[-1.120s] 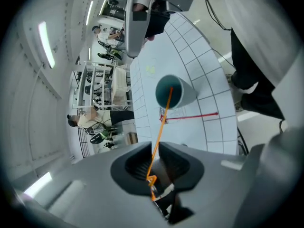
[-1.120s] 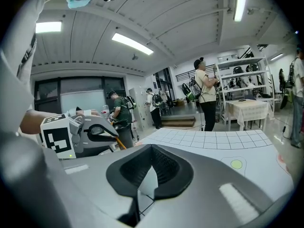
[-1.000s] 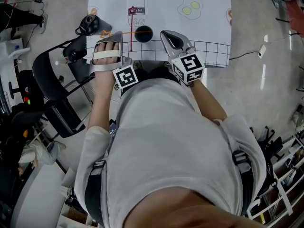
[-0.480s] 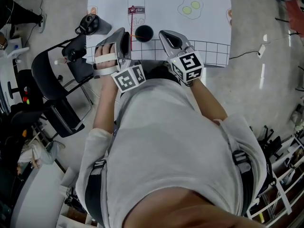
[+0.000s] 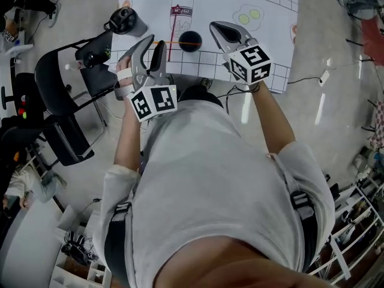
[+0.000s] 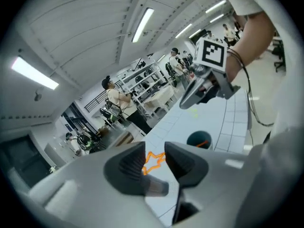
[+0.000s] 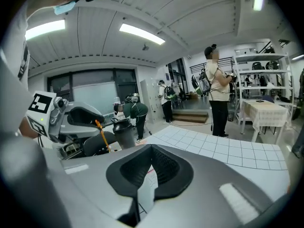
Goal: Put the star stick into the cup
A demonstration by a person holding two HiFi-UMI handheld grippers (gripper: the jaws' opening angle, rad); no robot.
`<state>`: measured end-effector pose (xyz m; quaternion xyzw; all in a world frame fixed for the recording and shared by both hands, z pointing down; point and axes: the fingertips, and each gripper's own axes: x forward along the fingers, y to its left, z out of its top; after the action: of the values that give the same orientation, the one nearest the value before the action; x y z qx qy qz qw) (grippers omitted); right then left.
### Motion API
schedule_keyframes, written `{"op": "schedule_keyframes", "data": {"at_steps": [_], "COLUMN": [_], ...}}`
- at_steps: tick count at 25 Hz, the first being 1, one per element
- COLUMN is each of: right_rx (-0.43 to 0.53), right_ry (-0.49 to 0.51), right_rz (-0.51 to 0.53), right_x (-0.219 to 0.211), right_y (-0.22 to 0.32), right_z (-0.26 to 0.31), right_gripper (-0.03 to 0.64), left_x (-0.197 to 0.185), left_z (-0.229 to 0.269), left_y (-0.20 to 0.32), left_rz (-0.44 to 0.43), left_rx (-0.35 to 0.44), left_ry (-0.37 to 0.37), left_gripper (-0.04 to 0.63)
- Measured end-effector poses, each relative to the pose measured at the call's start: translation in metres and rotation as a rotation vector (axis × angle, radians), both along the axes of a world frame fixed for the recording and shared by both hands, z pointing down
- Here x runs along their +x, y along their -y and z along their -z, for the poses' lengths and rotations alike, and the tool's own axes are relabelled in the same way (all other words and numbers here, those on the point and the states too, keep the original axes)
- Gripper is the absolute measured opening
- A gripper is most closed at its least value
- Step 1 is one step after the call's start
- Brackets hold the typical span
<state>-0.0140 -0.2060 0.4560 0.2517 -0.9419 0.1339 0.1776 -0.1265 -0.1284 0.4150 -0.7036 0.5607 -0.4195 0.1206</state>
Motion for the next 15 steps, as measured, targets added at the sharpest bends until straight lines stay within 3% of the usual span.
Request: {"op": "schedule_keyframes", "data": {"at_steps": [7, 11, 15], "right_rx": [-0.012, -0.016, -0.006], "right_ry": [0.018, -0.035, -0.133], "right_rz": [0.021, 0.134, 0.301], "right_x": [-0.018, -0.032, -0.049], "right_y": [0.024, 0.023, 0.024], "right_z": [0.009, -0.002, -0.015], "right_gripper": [0.000, 0.000, 0.000], "left_x": [0.022, 0.018, 0.006], "left_z": [-0.004, 0.008, 0.024], "left_y": [0.007, 0.003, -0.008], "left_rz": [-0.070, -0.027, 0.030], "left_rx": [0.014, 0.049, 0.078], "left_ry": [-0.066, -0.156, -0.267], "left_gripper": [0.086, 0.011, 0.003]}}
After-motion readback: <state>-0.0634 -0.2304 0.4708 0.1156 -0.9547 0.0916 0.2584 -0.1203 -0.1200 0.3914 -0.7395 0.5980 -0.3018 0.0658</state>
